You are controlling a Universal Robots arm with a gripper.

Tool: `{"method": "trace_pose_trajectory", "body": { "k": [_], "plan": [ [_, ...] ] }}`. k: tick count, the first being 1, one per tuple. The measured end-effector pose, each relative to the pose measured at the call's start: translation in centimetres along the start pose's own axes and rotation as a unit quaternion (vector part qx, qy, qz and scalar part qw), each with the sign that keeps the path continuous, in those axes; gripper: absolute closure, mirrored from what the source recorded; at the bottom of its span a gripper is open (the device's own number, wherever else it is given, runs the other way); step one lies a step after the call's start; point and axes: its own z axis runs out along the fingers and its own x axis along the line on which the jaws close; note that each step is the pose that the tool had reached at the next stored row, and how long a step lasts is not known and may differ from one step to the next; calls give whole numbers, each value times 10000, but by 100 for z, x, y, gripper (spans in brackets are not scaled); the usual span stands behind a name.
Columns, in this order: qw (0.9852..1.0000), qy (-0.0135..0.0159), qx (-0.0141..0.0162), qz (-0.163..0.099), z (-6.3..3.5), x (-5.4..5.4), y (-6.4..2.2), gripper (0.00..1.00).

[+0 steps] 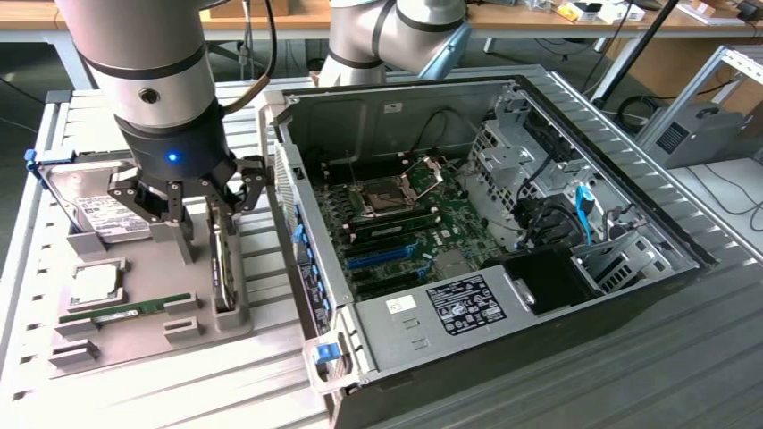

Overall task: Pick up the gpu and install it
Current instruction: 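Pick up the gpu and move the gpu toward the slot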

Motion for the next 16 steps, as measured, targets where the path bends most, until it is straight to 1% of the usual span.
{"method": "trace_pose_trajectory", "body": {
  "k": [10, 14, 16],
  "plan": [
    [10000, -1, -1, 0, 6, 0, 0, 50],
    [10000, -1, -1, 0, 138, 4, -7, 50],
    [10000, -1, -1, 0, 273, 7, -14, 50]
  ]
}}
